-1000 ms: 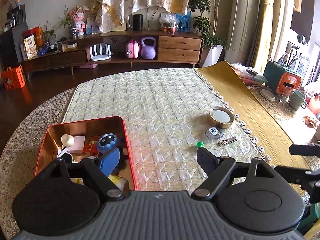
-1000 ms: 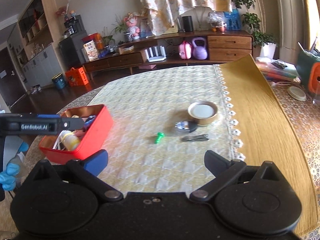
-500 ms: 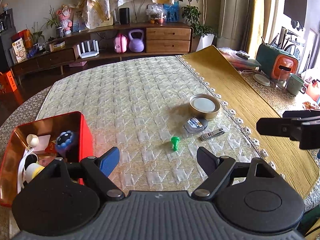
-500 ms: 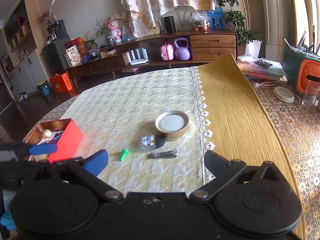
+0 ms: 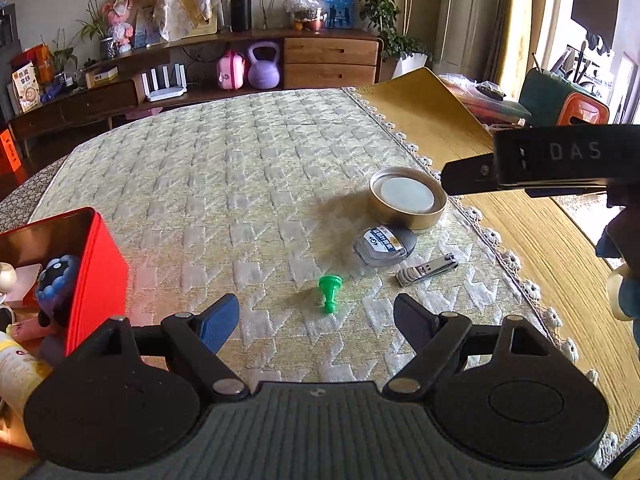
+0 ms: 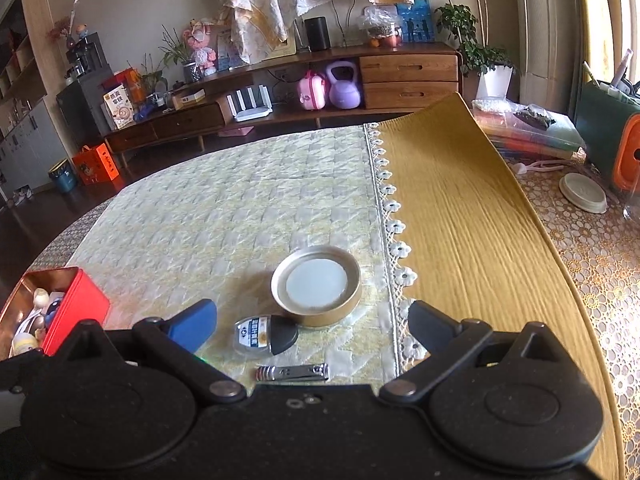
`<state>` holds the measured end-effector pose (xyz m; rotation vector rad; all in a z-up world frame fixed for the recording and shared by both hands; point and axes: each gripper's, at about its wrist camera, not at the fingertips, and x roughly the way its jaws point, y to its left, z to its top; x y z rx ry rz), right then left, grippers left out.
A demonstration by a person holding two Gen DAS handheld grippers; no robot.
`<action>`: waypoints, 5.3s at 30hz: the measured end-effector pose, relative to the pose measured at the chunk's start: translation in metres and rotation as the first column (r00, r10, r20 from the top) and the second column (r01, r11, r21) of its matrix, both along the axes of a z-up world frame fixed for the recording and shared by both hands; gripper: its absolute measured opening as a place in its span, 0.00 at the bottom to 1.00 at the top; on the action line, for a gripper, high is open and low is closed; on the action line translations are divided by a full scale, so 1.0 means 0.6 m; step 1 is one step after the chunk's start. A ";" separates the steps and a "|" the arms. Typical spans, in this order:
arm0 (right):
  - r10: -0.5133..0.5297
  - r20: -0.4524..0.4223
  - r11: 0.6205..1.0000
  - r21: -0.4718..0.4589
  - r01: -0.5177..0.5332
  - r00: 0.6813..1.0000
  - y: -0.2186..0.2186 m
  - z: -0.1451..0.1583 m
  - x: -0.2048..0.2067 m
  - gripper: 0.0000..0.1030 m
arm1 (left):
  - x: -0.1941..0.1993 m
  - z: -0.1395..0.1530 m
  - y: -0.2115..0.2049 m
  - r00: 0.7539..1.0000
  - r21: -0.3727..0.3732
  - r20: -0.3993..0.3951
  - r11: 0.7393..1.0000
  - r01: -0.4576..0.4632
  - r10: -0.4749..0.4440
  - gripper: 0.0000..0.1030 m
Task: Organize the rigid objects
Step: 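Move both grippers toward the green plastic piece and silver round lid, then grasp the green plastic piece with the left gripper while the right gripper grasps the silver lid, then carry the green piece and silver lid with both grippers to the red tin, then open the left gripper releasing the green piece while the right gripper releases the lid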
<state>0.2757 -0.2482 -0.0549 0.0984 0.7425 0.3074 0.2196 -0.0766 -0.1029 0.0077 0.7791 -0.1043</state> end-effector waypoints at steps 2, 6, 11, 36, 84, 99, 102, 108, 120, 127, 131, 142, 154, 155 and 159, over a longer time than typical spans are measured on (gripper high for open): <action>-0.006 -0.009 1.000 -0.003 0.006 1.000 0.006 -0.009 0.014 0.99 | 0.009 -0.008 -0.004 1.000 0.004 -0.004 1.000 0.000 0.000 0.82; 0.004 -0.039 1.000 -0.008 -0.005 0.999 0.021 -0.028 0.043 0.95 | 0.026 -0.024 -0.006 1.000 0.000 -0.018 1.000 -0.009 0.009 0.82; 0.003 -0.055 1.000 -0.005 -0.004 0.998 0.039 -0.043 0.068 0.95 | 0.035 -0.035 -0.009 1.000 -0.005 -0.011 1.000 -0.007 0.007 0.78; -0.021 -0.054 0.995 -0.100 0.016 0.998 0.062 -0.086 0.106 0.74 | 0.046 -0.052 -0.047 0.998 0.060 0.028 0.996 0.061 -0.063 0.15; 0.274 0.005 0.959 -0.078 -0.273 0.962 0.149 0.095 -0.154 0.74 | -0.119 0.125 0.155 0.996 -0.077 0.035 0.994 -0.078 0.081 0.15; 0.403 -0.006 0.908 -0.124 -0.400 0.915 0.282 0.090 -0.189 0.74 | -0.149 0.132 0.308 0.979 -0.063 0.023 0.978 -0.200 0.201 0.15; 0.416 -0.008 0.901 -0.131 -0.414 0.909 0.305 0.087 -0.185 0.74 | -0.145 0.127 0.337 0.975 -0.053 0.020 0.974 -0.219 0.221 0.15; 0.439 -0.006 0.887 -0.158 -0.435 0.898 0.357 0.080 -0.172 0.74 | -0.122 0.110 0.392 0.966 -0.031 -0.004 0.966 -0.257 0.257 0.15; 0.491 -0.030 0.851 -0.198 -0.487 0.871 0.444 0.045 -0.119 0.74 | -0.060 0.069 0.442 0.963 0.026 -0.056 0.964 -0.264 0.265 0.15; 0.550 -0.047 0.809 -0.217 -0.546 0.834 0.480 0.026 -0.130 0.74 | -0.024 0.053 0.442 0.965 0.051 -0.076 0.968 -0.248 0.251 0.15; 0.571 -0.051 0.797 -0.205 -0.568 0.819 0.489 0.023 -0.135 0.74 | -0.007 0.044 0.442 0.965 0.053 -0.089 0.969 -0.241 0.245 0.15; 0.571 -0.082 0.806 -0.134 -0.577 0.817 0.484 0.023 -0.112 0.74 | 0.017 0.023 0.458 0.958 0.020 -0.141 0.968 -0.250 0.250 0.15; 0.542 -0.083 0.833 -0.079 -0.548 0.836 0.455 0.031 -0.123 0.80 | 0.021 0.020 0.452 0.953 0.034 -0.145 0.964 -0.263 0.265 0.15; 0.541 -0.082 0.834 -0.075 -0.546 0.837 0.452 0.033 -0.125 0.80 | 0.020 0.020 0.453 0.952 0.032 -0.146 0.964 -0.266 0.267 0.15; 0.536 -0.076 0.839 -0.059 -0.540 0.841 0.440 0.039 -0.133 0.80 | 0.013 0.025 0.454 0.948 0.027 -0.153 0.960 -0.279 0.279 0.16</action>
